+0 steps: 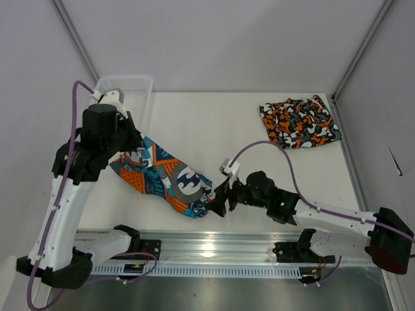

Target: Fold and stack the shorts

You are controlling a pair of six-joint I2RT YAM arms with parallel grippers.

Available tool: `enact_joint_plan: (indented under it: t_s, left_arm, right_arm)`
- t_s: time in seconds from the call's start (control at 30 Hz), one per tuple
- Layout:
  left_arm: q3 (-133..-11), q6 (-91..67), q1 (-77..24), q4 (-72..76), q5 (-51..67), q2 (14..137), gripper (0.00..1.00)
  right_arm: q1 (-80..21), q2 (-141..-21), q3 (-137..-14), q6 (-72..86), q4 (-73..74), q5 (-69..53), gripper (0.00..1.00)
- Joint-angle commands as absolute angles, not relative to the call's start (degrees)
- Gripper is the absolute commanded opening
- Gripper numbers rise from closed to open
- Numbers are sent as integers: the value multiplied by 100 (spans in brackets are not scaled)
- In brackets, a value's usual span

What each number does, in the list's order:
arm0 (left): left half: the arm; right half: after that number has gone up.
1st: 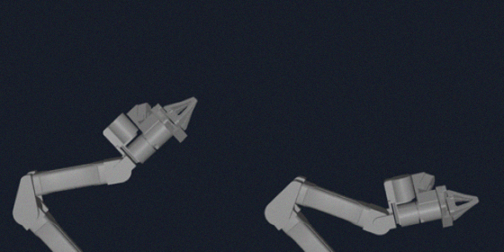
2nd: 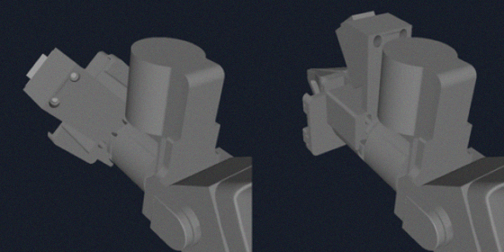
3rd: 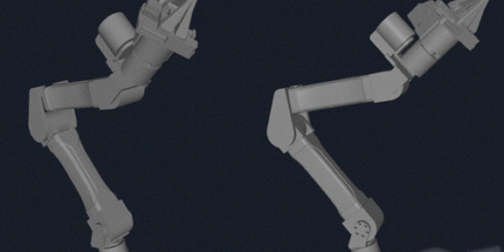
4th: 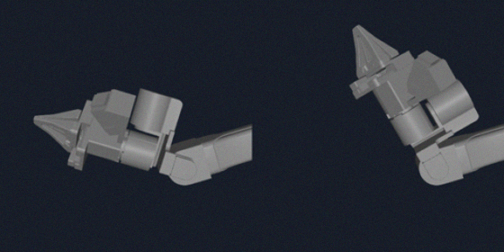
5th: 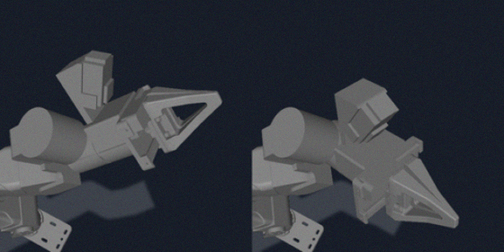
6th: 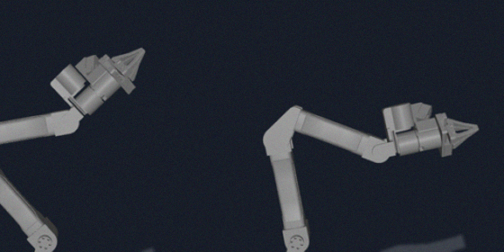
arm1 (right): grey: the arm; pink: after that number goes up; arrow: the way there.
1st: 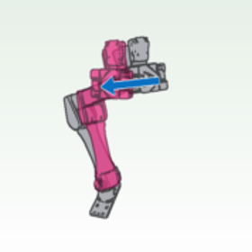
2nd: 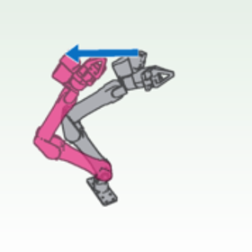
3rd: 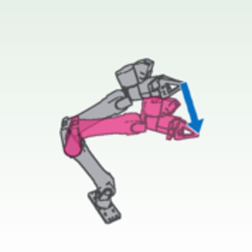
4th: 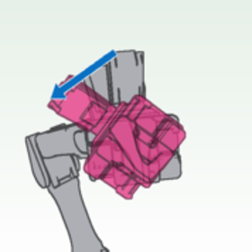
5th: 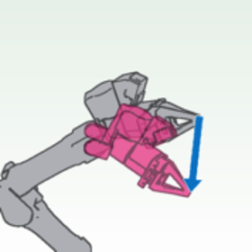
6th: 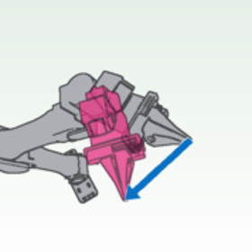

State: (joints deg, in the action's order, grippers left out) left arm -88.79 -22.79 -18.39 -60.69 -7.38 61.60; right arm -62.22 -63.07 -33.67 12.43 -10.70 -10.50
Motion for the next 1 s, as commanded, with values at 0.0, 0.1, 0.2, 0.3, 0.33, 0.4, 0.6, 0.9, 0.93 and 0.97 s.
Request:
enact_joint_plan:
  t_s: [0.0,0.1,0.2,0.3,0.33,0.4,0.6,0.9,0.93,0.97]
  left_arm:
    - [-8685,-2118,-1784,-5959,-1650,5635,0]
    - [-8361,-2118,-1775,-6064,-2116,5485,0]
    - [-8009,-2258,-1767,-6073,-2538,5371,0]
    - [-7578,-2364,-1732,-5881,-2610,5081,0]
    - [-7489,-2408,-1723,-5828,-2636,4906,0]
    - [-7243,-2426,-1723,-5661,-2593,4738,0]
    - [-6865,-2417,-1723,-5449,-2452,4210,0]
    - [-6364,-2329,-1723,-5379,-2443,3885,0]
    - [-6311,-2320,-1723,-5353,-2443,3911,0]
    - [-6311,-2320,-1723,-5335,-2452,3955,0]
  right_arm:
    - [-5583,-6108,-3226,1959,-1652,-1352,76]
    - [-5213,-6615,-3243,2407,-1819,-1695,75]
    - [-5098,-7327,-3305,2882,-2178,-2187,74]
    - [-5343,-7837,-3226,3128,-2723,-2136,74]
    - [-5413,-7979,-3234,3172,-2907,-2023,74]
    - [-5537,-8461,-3322,3331,-3067,-2013,76]
    - [-5651,-9412,-3788,3577,-3375,-1933,73]
    - [-5643,-9976,-3823,3788,-4236,-2224,22]
    - [-5582,-9889,-3788,3745,-4106,-2050,6]
    - [-5520,-9775,-3788,3666,-3983,-1943,2]
